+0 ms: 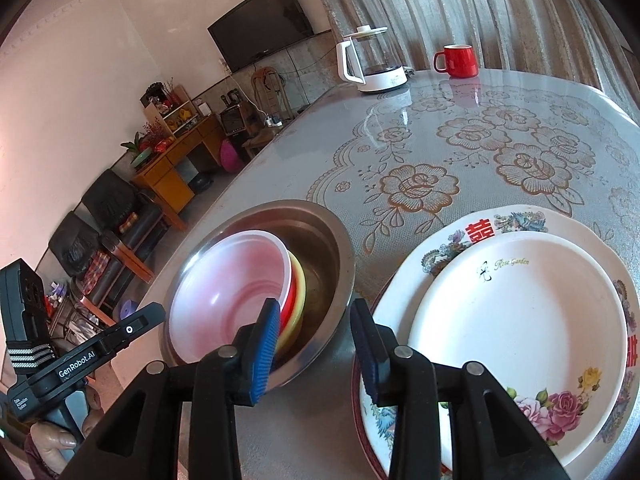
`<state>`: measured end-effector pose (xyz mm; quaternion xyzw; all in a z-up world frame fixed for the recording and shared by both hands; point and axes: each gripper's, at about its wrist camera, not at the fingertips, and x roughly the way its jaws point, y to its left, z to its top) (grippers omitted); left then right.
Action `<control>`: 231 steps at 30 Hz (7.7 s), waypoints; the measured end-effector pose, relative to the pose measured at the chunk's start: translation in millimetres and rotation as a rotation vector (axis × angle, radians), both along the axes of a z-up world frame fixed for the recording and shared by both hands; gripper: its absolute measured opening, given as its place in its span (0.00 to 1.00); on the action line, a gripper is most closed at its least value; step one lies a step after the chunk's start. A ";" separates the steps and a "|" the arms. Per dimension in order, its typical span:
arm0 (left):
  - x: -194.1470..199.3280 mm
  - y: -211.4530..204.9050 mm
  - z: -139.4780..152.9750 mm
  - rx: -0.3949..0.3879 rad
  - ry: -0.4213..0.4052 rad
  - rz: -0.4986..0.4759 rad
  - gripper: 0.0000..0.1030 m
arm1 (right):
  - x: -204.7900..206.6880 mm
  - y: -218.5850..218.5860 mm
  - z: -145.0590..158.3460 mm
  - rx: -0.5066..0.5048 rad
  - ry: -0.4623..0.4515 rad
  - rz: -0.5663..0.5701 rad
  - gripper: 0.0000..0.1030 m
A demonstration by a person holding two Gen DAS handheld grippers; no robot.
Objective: Organize plates and bowls
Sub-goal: 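Open the left tool to release the red bowl, then grasp the steel basin rim with the left tool while the right tool grips the opposite rim, then lift the steel basin with both tools and carry it over the plate stack, then lower the basin onto the plate stack and open both tools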
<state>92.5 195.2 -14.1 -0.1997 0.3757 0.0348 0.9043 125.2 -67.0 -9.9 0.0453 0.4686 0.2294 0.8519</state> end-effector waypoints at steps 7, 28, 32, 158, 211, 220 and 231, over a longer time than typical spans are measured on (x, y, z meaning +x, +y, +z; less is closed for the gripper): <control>18.8 -6.9 -6.0 0.009 0.005 -0.039 0.32 | 15.3 9.2 -5.4 -0.056 -0.008 0.015 0.34; 29.3 -11.5 -5.5 0.069 -0.016 -0.075 0.30 | 28.0 22.6 -26.3 -0.111 0.012 0.041 0.29; 28.6 -6.9 -5.2 0.044 -0.006 -0.107 0.30 | 29.3 23.6 -27.0 -0.113 0.015 0.043 0.29; 44.6 -183.2 17.0 -0.004 -0.014 -0.482 0.20 | -10.6 -176.2 20.9 -0.051 -0.019 -0.389 0.15; 41.5 -146.3 1.8 -0.041 0.002 -0.393 0.29 | -14.5 -210.4 4.6 0.057 0.002 -0.493 0.08; 42.8 -151.8 -4.6 -0.038 0.024 -0.411 0.29 | -20.0 -201.6 7.6 -0.015 -0.016 -0.450 0.08; 32.9 -156.6 -4.7 0.057 0.020 -0.374 0.29 | -27.6 -192.3 8.1 -0.053 -0.026 -0.425 0.08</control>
